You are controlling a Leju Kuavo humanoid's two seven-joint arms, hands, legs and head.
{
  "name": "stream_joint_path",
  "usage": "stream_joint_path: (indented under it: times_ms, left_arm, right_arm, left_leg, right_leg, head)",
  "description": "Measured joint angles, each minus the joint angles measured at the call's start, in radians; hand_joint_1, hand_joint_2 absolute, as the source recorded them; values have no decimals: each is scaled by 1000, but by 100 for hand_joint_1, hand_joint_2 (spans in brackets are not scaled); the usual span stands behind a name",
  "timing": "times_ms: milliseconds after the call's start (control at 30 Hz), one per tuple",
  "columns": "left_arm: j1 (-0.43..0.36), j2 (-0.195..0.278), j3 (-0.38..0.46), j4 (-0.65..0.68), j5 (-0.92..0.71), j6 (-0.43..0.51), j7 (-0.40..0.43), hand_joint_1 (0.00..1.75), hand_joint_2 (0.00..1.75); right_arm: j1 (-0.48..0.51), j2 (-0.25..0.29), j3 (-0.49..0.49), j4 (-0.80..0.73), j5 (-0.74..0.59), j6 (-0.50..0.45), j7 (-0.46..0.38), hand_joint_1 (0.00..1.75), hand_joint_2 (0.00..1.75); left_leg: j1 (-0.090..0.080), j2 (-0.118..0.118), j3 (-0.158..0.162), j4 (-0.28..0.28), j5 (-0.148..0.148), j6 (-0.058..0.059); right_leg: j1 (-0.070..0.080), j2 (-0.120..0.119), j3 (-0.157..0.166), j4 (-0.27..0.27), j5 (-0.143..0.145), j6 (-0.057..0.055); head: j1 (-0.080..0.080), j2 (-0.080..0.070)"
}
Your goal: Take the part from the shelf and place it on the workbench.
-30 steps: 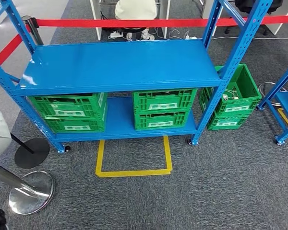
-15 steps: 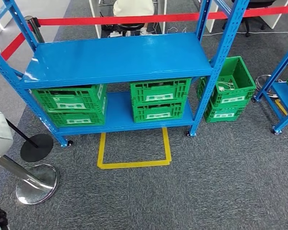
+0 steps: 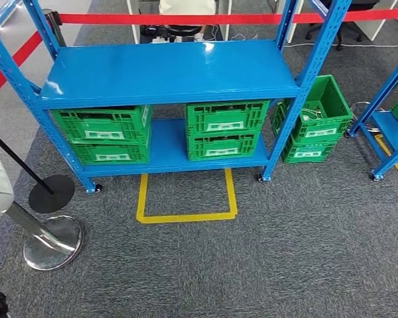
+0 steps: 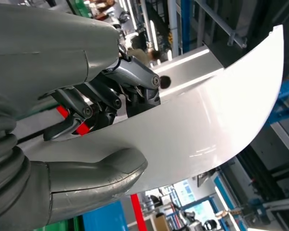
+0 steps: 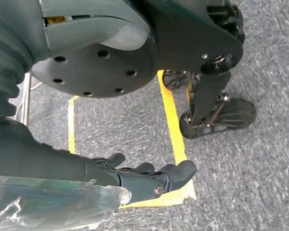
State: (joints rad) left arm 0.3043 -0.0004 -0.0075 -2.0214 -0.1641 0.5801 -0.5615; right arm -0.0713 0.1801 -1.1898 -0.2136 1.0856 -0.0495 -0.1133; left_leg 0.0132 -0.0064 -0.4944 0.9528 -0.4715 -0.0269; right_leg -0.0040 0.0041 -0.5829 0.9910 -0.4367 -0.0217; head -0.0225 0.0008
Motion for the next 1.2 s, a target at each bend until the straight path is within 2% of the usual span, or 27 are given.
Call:
stream_joint_path:
  times_ms: [33,67,100,200,267,367,433,467,533,567,600,633,667,733,767,800,867,900,967,1033,1067,1100,1133,1167,1200]
  left_arm:
    - [0,0,1,0,0,0,0,175,175]
    - [2,0,1,0,1,1,-1,175,175]
    - [3,0,1,0,2,1,-1,175,175]
    - [8,0,2,0,6,1,-3,175,175]
    - [9,0,2,0,7,1,-5,175,175]
    - [9,-1,2,0,8,1,-6,175,175]
    - [9,-2,2,-1,10,1,-8,175,175]
    - [9,-3,2,-1,12,1,-11,175,175]
    - [9,-5,3,-1,15,1,-25,175,175]
    - [9,-6,3,-1,17,2,-36,175,175]
    - [9,-6,2,-1,20,3,-48,175,175]
    - [8,-7,2,-1,24,5,-58,175,175]
    - [7,-8,2,-1,29,8,-64,175,175]
    - [3,-9,2,-1,36,14,-70,175,175]
    - [-1,-10,2,-1,38,17,-71,175,175]
    - [-6,-11,2,-1,39,20,-73,175,175]
    - [-19,-14,2,-1,41,22,-75,175,175]
    - [-26,-15,1,0,43,21,-76,175,175]
    - [-45,-16,-1,2,47,11,-73,175,175]
    - [-62,-16,-4,5,50,-3,-65,175,175]
    - [-66,-15,-5,7,54,-11,-61,175,175]
    - [-66,-15,-6,8,57,-19,-59,175,175]
    - [-65,-15,-7,9,62,-27,-59,175,175]
    - [-64,-14,-7,10,66,-36,-58,175,175]
    - [-64,-14,-7,10,71,-44,-58,175,175]
  right_arm:
    - [0,0,0,0,6,-3,-6,0,175]
    - [0,0,1,0,12,-6,-12,0,175]
    - [1,0,3,0,19,-9,-17,0,175]
    - [3,0,8,0,32,-15,-29,0,175]
    - [4,0,11,0,35,-17,-32,0,175]
    - [3,0,14,0,36,-18,-35,0,175]
    - [3,0,15,0,36,-18,-36,0,175]
    - [3,0,15,0,36,-18,-36,0,175]
    - [3,0,16,0,41,-18,-37,0,175]
    - [3,0,17,0,43,-18,-38,0,175]
    - [3,-1,19,0,46,-18,-40,0,175]
    - [3,-1,21,0,46,-18,-42,0,175]
    - [3,-3,23,0,45,-17,-46,0,175]
    - [2,-6,25,0,39,-17,-55,0,175]
    - [2,-7,25,0,34,-17,-61,0,175]
    - [1,-8,25,0,29,-17,-66,0,175]
    - [1,-12,25,0,15,-17,-72,0,175]
    - [0,-14,24,0,8,-18,-71,0,175]
    - [-3,-16,23,0,-4,-19,-64,0,175]
    - [-3,-18,20,0,-10,-19,-59,0,175]
    - [-1,-18,20,0,-9,-18,-59,0,175]
    - [2,-18,20,0,-7,-18,-60,0,175]
    - [4,-18,19,0,-4,-18,-60,0,175]
    - [5,-17,19,0,-3,-19,-59,0,175]
    - [5,-17,19,0,-2,-20,-58,0,175]
  left_leg:
    - [-3,0,-2,1,2,5]
    - [-6,0,-4,3,4,9]
    - [-8,0,-7,5,5,13]
    - [-14,0,-19,15,9,21]
    - [-16,0,-26,20,9,26]
    - [-17,-1,-32,20,14,37]
    - [-12,-3,-33,13,24,47]
    - [-9,-5,-34,9,29,52]
    - [-9,-10,-42,9,33,54]
    - [-9,-15,-45,10,35,53]
    - [-9,-21,-48,10,38,51]
    - [-9,-29,-50,10,40,47]
    - [-8,-38,-51,11,42,44]
    - [-7,-57,-53,14,44,33]
    - [-6,-66,-55,16,45,27]
    - [-5,-74,-59,17,48,19]
    - [0,-90,-66,17,56,4]
    - [2,-89,-71,19,55,-2]
    - [1,-57,-95,63,24,-12]
    - [0,-15,-154,189,-45,-19]
    - [1,-8,-184,257,-74,-22]
    - [1,-6,-203,302,-87,-24]
    - [2,-4,-204,309,-80,-24]
    - [1,0,-184,277,-56,-23]
    - [1,12,-147,212,-22,-21]
  right_leg:
    - [-1,0,1,-3,6,-4]
    - [-3,0,3,-6,13,1]
    - [-5,0,5,-9,21,12]
    - [-14,0,2,-12,38,58]
    - [-18,1,-2,-13,42,77]
    - [-20,-1,-4,-15,46,90]
    - [-20,-3,-20,10,23,94]
    - [-19,-3,-39,53,-7,94]
    - [-18,-2,-94,193,-87,91]
    - [-18,-2,-118,258,-116,90]
    - [-17,-1,-126,292,-128,89]
    - [-17,-1,-113,282,-119,87]
    - [-18,3,-78,229,-93,85]
    - [-19,32,9,83,-48,80]
    - [-19,44,39,33,-38,78]
    - [-17,51,52,11,-39,75]
    - [-12,35,53,12,-36,63]
    - [-11,25,52,12,-32,55]
    - [-12,5,48,8,-26,41]
    - [-10,-17,42,7,-23,33]
    - [-9,-30,39,7,-22,31]
    - [-8,-42,37,7,-21,30]
    - [-8,-55,35,7,-21,30]
    - [-7,-66,36,7,-21,30]
    - [-7,-78,37,7,-21,31]
  head:
    - [1,0]
    - [1,0]
    - [1,0]
    - [0,0]
    - [0,0]
    - [0,0]
    - [1,0]
    - [3,0]
    - [6,0]
    - [6,0]
    - [6,0]
    - [6,0]
    - [6,0]
    - [6,0]
    - [6,0]
    - [5,0]
    - [5,0]
    - [5,0]
    - [-1,0]
    - [-6,0]
    - [-7,0]
    - [-7,0]
    - [-7,0]
    - [-7,0]
    - [-7,0]
